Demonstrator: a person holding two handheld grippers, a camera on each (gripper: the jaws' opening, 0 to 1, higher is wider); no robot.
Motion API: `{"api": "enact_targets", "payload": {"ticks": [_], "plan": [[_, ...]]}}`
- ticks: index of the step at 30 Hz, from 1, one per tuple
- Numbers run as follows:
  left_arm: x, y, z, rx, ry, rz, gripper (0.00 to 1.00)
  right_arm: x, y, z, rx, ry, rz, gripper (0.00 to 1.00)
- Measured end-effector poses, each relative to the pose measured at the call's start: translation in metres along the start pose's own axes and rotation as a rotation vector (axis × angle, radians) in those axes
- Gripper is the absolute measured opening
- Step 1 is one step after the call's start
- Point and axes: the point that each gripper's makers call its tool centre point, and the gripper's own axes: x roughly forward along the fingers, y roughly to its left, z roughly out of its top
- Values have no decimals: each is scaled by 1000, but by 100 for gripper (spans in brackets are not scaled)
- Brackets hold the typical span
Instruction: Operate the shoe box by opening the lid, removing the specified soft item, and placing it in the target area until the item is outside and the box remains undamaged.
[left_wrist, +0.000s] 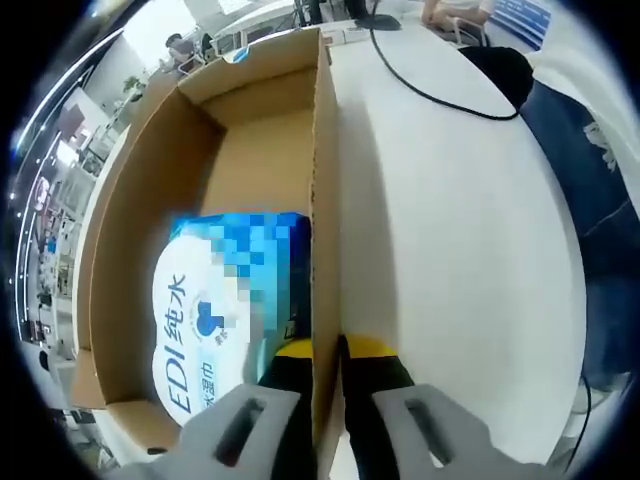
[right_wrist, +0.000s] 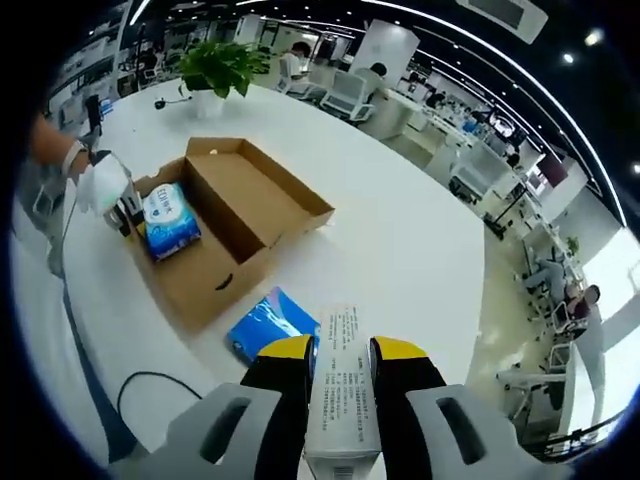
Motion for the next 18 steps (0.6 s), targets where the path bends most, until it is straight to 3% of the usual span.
{"api": "enact_targets", "payload": {"ticks": [18], "plan": [[0, -2, 0, 6, 8, -3, 3, 13, -6, -59, 127, 83, 3, 21]]}}
